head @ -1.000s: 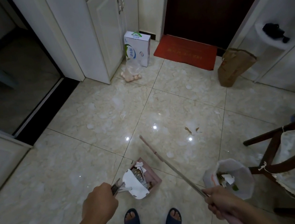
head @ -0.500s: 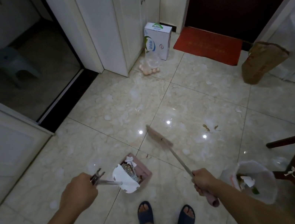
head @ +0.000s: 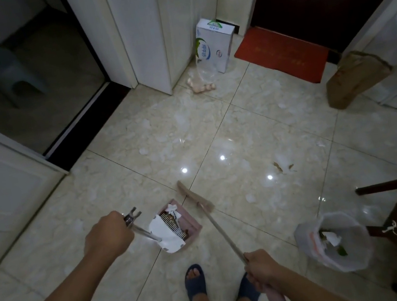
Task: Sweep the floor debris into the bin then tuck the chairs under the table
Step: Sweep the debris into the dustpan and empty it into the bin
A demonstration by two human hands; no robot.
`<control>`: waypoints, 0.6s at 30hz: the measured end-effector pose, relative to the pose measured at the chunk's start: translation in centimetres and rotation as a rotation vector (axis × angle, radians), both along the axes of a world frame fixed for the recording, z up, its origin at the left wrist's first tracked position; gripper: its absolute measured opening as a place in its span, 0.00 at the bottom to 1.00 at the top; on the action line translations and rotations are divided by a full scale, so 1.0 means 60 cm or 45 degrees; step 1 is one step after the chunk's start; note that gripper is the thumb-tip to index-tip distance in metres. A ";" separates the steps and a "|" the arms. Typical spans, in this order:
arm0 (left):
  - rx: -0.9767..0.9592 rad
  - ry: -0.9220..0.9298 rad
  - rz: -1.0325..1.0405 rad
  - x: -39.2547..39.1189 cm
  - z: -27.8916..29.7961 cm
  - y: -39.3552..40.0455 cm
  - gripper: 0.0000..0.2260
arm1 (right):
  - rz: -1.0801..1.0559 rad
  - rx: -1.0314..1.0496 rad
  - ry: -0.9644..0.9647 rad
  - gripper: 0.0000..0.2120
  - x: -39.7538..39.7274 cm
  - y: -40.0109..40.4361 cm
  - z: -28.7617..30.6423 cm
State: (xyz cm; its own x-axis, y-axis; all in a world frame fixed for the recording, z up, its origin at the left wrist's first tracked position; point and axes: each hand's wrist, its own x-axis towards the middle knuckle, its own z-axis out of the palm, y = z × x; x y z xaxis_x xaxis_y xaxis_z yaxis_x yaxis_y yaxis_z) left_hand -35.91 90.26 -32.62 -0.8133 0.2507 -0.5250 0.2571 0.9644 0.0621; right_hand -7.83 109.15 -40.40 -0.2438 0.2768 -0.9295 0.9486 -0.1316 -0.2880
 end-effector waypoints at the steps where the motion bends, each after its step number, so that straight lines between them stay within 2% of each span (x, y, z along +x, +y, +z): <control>1: 0.002 0.001 -0.002 0.002 0.000 0.000 0.04 | -0.060 -0.028 0.000 0.15 0.006 -0.005 0.010; 6: 0.011 -0.006 0.017 0.004 0.001 -0.009 0.02 | -0.363 -0.264 0.053 0.10 0.042 -0.011 0.061; 8: 0.023 -0.003 0.020 0.002 0.001 -0.014 0.02 | -0.423 -0.293 0.028 0.11 0.055 -0.007 0.072; 12: 0.047 -0.008 0.004 0.004 0.002 -0.017 0.02 | -0.403 -0.203 0.019 0.12 0.047 -0.006 0.082; 16: 0.058 -0.002 -0.007 0.004 0.003 -0.015 0.03 | -0.251 -0.012 0.107 0.17 0.003 -0.016 0.069; 18: 0.049 0.004 -0.006 0.004 0.004 -0.017 0.04 | -0.252 -0.008 0.109 0.14 -0.017 -0.026 0.050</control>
